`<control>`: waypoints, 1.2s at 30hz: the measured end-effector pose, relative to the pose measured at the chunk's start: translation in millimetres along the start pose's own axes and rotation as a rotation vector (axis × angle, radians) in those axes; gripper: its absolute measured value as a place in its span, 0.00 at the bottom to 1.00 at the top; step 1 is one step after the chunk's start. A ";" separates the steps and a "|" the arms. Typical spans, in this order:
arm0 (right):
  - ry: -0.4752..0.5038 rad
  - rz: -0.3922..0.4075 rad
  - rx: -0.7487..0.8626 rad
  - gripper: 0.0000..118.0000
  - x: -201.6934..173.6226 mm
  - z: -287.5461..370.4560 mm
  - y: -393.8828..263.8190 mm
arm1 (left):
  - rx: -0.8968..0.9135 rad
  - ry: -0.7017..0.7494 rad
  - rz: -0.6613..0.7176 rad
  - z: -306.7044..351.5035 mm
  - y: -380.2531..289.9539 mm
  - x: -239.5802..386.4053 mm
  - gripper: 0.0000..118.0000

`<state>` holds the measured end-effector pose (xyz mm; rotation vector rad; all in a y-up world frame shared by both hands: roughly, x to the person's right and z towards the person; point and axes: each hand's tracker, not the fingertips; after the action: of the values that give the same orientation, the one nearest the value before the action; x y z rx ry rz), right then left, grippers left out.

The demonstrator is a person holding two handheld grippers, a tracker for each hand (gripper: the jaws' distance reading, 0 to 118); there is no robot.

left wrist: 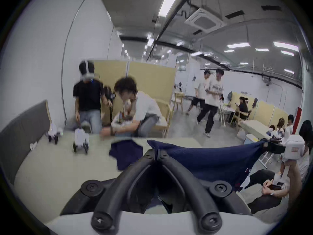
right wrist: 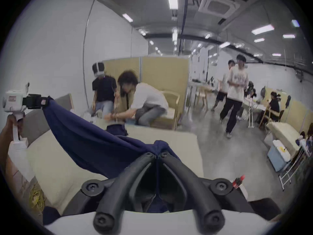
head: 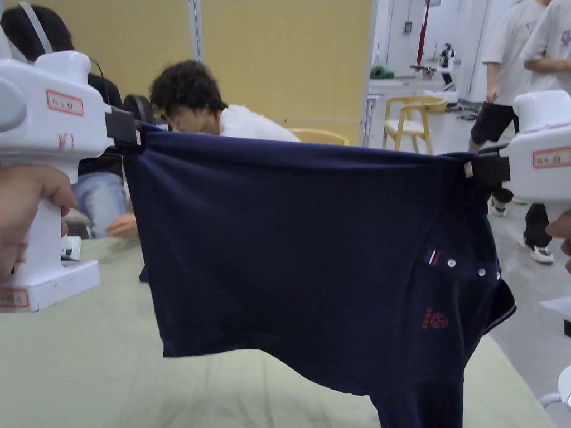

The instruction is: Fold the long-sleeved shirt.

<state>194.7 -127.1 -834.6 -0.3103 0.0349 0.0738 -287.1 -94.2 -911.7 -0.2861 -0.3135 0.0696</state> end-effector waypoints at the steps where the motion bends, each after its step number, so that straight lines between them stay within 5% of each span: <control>1: -0.001 -0.007 0.027 0.01 1.2 10.6 21.2 | 0.030 0.002 0.008 12.9 16.9 6.5 0.00; 12: -0.133 0.063 0.216 0.01 0.2 108.2 208.8 | 0.206 0.062 -0.058 98.0 152.3 60.7 0.00; 18: -0.171 0.093 0.273 0.01 -7.8 131.8 265.8 | 0.255 0.097 -0.062 81.9 201.7 44.6 0.00; 36: -0.153 0.149 0.311 0.01 -3.4 24.6 333.0 | 0.316 0.179 -0.118 -4.7 273.0 29.0 0.00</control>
<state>165.9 196.4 -912.2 0.0096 -0.0816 0.2372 -264.5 169.1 -986.0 0.0406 -0.1375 -0.0230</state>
